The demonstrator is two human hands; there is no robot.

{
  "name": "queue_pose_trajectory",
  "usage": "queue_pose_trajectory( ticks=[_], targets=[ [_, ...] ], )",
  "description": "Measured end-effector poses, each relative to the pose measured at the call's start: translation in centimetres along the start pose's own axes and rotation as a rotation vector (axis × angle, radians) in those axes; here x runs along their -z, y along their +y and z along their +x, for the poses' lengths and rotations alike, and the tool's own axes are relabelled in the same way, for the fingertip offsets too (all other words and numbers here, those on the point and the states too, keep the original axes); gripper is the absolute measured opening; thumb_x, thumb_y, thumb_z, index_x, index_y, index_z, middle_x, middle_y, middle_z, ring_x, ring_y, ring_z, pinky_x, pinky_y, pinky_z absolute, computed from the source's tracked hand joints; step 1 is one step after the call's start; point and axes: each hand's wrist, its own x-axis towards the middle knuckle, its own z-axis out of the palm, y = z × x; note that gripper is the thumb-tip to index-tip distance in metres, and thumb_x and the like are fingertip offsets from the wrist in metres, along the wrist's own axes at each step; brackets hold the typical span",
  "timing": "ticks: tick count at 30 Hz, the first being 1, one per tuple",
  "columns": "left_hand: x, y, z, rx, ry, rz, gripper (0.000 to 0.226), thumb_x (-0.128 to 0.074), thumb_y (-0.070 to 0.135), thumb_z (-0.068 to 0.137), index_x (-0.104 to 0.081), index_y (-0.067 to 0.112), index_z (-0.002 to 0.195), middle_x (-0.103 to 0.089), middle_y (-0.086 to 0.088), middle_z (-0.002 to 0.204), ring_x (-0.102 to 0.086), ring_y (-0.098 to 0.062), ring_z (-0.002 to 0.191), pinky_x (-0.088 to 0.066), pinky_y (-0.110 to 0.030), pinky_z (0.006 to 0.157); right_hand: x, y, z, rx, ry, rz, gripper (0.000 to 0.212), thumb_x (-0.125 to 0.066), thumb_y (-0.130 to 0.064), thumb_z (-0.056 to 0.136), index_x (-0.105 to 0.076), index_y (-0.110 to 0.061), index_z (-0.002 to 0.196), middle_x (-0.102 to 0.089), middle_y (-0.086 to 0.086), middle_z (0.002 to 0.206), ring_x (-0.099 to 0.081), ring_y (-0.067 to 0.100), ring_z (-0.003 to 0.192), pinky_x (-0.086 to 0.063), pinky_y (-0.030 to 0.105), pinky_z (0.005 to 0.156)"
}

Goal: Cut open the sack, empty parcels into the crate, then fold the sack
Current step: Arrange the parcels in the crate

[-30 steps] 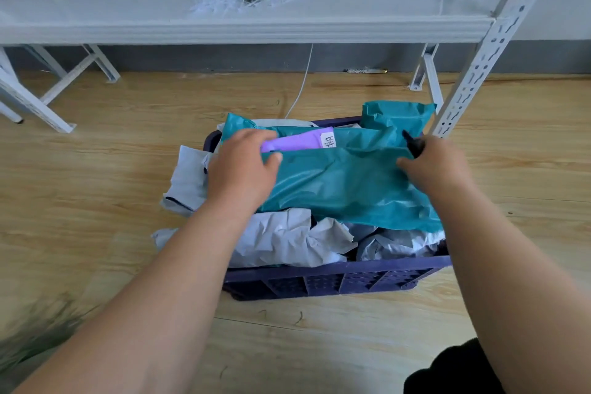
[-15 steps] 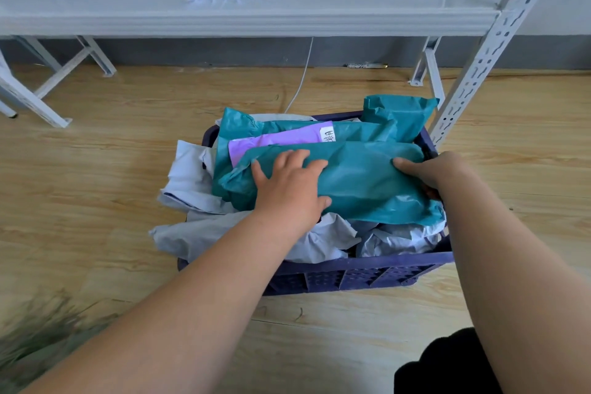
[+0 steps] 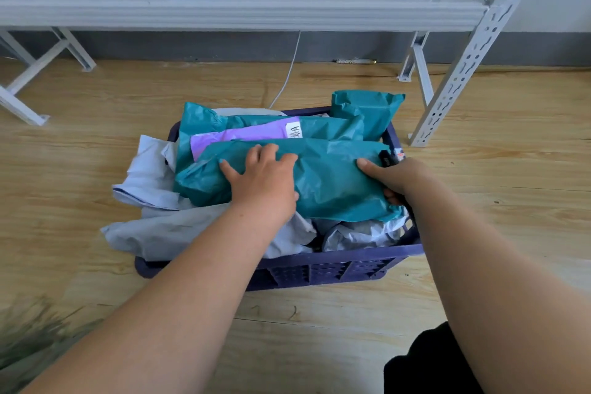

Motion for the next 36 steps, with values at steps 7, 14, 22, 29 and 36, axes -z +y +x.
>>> queue_pose_trajectory(
  ticks=[7, 14, 22, 29, 36],
  targets=[
    [-0.2, -3.5, 2.0, 0.321, -0.01, 0.013, 0.067, -0.045, 0.049, 0.096, -0.025, 0.013, 0.149, -0.015, 0.001, 0.158, -0.008, -0.021, 0.147, -0.01, -0.064, 0.113, -7.1, -4.4, -1.7, 0.176, -0.178, -0.036, 0.055, -0.069, -0.061, 0.075, -0.054, -0.008, 0.078, -0.061, 0.006, 0.059, -0.057, 0.02, 0.05, -0.053, 0.029, 0.057],
    [-1.6, -6.7, 2.3, 0.344, 0.034, -0.016, 0.071, -0.045, 0.044, 0.097, -0.014, 0.011, 0.153, -0.002, 0.003, 0.161, 0.002, -0.018, 0.149, -0.009, -0.055, 0.118, -10.2, -4.5, -1.4, 0.213, -0.228, 0.111, 0.033, -0.071, -0.033, 0.084, -0.057, -0.004, 0.087, -0.059, 0.009, 0.06, -0.056, 0.021, 0.047, -0.052, 0.031, 0.053],
    [-2.1, -6.0, 2.2, 0.308, 0.053, 0.0, 0.08, -0.049, 0.045, 0.095, -0.008, 0.011, 0.154, 0.001, 0.003, 0.161, 0.005, -0.019, 0.149, -0.009, -0.057, 0.118, -10.6, -3.5, -0.3, 0.166, -0.181, 0.101, 0.033, -0.073, -0.031, 0.083, -0.048, -0.01, 0.078, -0.052, 0.005, 0.067, -0.058, 0.026, 0.068, -0.052, 0.034, 0.064],
    [-2.2, -4.1, 2.3, 0.255, 0.065, 0.009, 0.084, -0.053, 0.047, 0.092, -0.009, 0.012, 0.154, -0.002, 0.003, 0.161, 0.002, -0.019, 0.149, -0.014, -0.056, 0.117, -9.3, -2.3, 0.7, 0.095, -0.144, 0.152, 0.043, -0.075, -0.029, 0.08, -0.055, -0.006, 0.109, -0.06, 0.01, 0.093, -0.064, 0.03, 0.093, -0.055, 0.041, 0.084],
    [-1.9, -3.8, 1.8, 0.107, 0.18, -0.141, 0.07, -0.056, 0.04, 0.093, -0.022, 0.02, 0.151, -0.012, 0.005, 0.16, -0.015, -0.019, 0.147, -0.029, -0.043, 0.115, -7.4, -2.4, 0.1, 0.08, 0.103, 0.016, 0.043, -0.069, -0.023, 0.085, -0.054, -0.004, 0.12, -0.057, 0.015, 0.111, -0.06, 0.034, 0.094, -0.048, 0.036, 0.074]
  ],
)
